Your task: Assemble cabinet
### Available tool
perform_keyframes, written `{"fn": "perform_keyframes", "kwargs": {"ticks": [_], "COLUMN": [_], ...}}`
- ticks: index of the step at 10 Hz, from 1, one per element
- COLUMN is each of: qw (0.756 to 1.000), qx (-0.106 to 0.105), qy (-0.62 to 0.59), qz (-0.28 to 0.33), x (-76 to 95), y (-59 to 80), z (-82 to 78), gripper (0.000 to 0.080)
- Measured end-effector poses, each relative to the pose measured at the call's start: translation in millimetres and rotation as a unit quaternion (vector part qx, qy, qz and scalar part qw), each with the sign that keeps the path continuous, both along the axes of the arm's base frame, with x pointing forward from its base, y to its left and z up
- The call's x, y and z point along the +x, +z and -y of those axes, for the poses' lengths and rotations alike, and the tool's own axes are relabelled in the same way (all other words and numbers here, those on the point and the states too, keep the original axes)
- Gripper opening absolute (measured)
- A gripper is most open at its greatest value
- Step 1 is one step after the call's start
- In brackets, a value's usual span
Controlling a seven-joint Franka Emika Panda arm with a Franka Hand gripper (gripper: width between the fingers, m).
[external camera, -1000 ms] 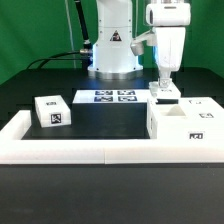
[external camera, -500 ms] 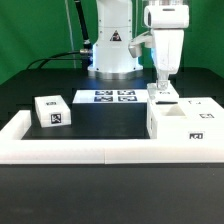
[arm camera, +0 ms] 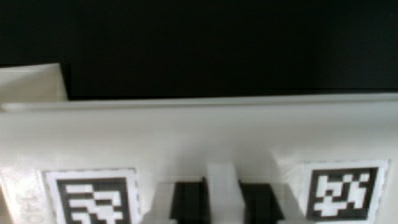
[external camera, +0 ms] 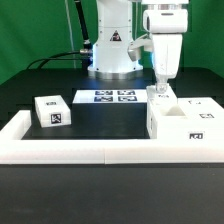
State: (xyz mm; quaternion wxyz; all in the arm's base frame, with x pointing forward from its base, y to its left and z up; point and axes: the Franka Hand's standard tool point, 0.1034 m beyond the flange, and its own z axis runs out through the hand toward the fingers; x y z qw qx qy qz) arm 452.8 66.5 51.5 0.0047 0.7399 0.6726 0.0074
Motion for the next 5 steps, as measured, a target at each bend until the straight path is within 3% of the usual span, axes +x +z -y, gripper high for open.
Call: {"fn": "perform_keyframes", "kwargs": {"ticks": [5], "qw": [1.000], "qx": [0.000], "qy": [0.000], "qz": [0.000], "x": [0.9], "y": [0.4], "z": [1.5], "gripper": [0.0070]}}
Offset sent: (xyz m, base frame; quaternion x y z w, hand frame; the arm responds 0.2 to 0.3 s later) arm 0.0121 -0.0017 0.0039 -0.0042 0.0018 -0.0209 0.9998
